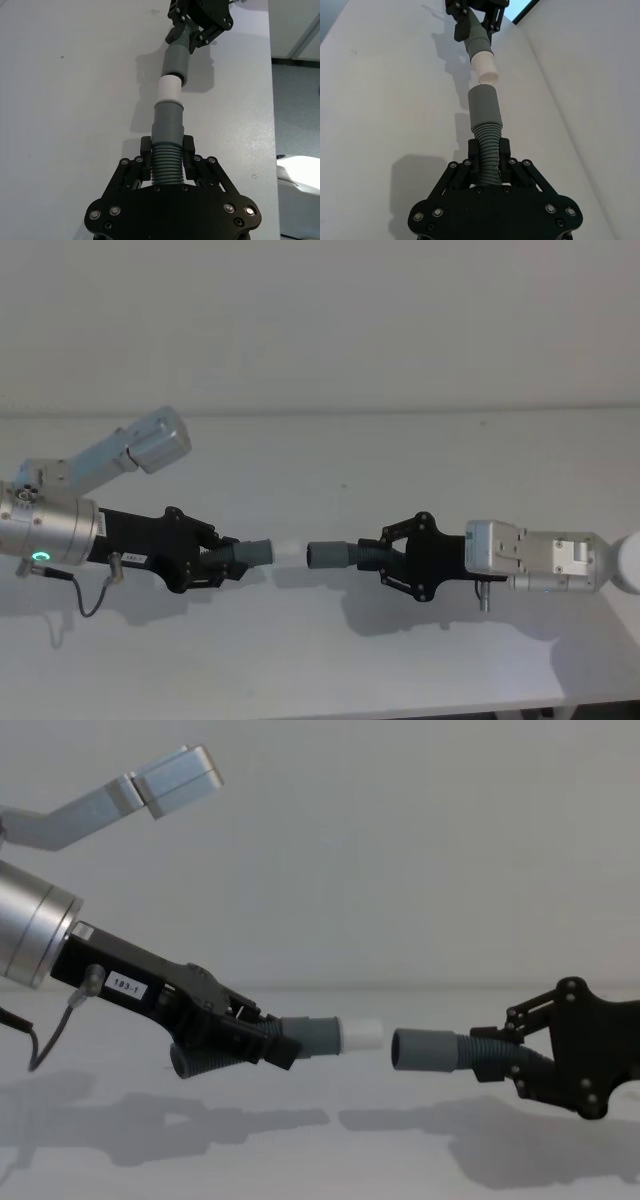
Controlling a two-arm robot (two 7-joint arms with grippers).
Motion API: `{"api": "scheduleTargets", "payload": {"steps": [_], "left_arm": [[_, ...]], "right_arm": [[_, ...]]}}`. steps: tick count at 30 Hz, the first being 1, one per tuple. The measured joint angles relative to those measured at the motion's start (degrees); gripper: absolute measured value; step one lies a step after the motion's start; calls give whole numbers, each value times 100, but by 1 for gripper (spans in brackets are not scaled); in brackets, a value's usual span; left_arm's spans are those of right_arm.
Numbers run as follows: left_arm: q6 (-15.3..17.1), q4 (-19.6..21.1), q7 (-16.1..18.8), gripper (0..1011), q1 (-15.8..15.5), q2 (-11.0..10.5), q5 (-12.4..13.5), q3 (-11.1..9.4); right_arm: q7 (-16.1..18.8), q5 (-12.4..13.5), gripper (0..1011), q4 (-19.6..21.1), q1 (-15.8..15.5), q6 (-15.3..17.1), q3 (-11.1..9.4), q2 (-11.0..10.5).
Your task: Use both hands to pick up one end of the pipe from the table, align the ends, and insert them.
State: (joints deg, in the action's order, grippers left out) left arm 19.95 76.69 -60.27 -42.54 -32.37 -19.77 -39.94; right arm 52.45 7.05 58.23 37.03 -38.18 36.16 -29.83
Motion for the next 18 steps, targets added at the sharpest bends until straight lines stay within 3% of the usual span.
{"api": "scheduleTargets", "payload": {"steps": [18], "left_arm": [[0,0,0,327,0,0,0,0]], "right_arm": [[-81,27,200,-163,92,-59,86,79]]}}
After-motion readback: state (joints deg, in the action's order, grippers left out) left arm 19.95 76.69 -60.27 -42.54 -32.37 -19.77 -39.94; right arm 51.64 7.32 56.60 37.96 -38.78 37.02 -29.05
